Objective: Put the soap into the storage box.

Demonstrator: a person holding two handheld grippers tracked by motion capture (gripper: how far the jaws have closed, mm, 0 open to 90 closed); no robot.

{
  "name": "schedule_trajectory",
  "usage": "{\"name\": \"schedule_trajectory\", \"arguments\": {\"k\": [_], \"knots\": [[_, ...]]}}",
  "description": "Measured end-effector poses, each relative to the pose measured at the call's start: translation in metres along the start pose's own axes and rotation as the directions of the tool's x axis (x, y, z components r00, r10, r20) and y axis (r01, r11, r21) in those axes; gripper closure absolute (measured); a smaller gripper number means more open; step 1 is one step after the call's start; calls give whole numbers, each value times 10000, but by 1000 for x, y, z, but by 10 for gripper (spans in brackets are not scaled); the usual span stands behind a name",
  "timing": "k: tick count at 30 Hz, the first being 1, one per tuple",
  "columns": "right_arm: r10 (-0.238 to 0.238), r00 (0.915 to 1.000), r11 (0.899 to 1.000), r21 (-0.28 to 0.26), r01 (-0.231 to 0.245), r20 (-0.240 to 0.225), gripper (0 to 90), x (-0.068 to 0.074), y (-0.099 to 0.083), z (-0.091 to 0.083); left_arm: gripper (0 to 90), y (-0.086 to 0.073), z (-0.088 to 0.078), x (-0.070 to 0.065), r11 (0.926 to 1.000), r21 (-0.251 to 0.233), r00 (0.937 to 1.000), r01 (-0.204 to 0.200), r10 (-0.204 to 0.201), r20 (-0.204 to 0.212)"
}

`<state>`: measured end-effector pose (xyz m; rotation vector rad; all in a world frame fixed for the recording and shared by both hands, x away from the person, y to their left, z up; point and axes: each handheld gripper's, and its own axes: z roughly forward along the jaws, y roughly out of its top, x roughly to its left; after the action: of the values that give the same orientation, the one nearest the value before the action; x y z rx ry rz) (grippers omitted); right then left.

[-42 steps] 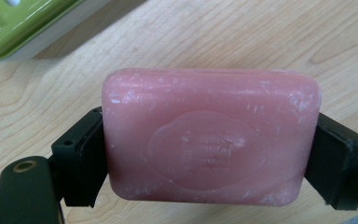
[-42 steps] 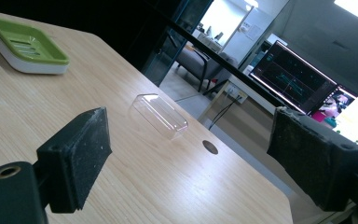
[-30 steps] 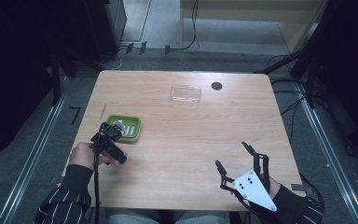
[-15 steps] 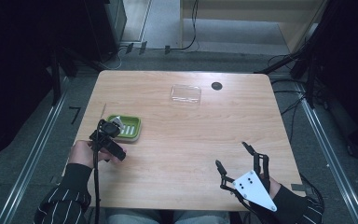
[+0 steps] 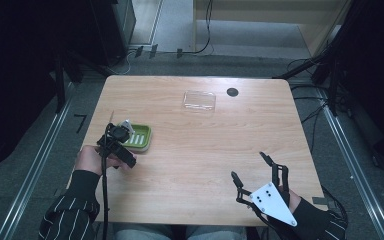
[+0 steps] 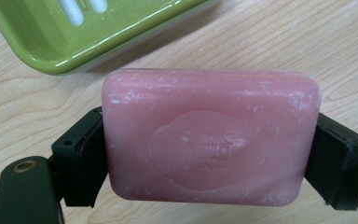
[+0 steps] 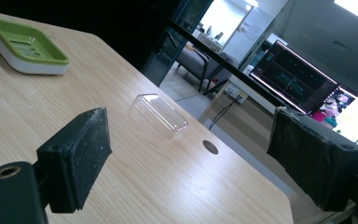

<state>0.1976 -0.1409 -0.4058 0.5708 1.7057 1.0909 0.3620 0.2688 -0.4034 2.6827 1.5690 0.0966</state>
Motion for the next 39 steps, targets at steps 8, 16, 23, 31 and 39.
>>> {"name": "schedule_trajectory", "arguments": {"k": [8,16,23,31,39], "knots": [[-15,10000,10000,24,15,-10,132,0,0,0,140,6,-6,2,9998,-129,9999,-136,137,51],[-32,10000,10000,33,32,-19,132,1,0,0,141,9,-10,4,9996,-221,9998,-164,166,71],[-31,10000,10000,29,31,-12,132,0,0,0,141,15,-15,6,9992,-341,9998,-188,187,-37],[-37,10000,10000,24,37,-9,132,0,0,0,141,19,-17,10,9992,-390,9999,-117,117,-1],[-34,10000,10000,28,34,-17,132,0,0,0,141,25,-18,11,9990,-395,9998,-211,211,-1]]}}
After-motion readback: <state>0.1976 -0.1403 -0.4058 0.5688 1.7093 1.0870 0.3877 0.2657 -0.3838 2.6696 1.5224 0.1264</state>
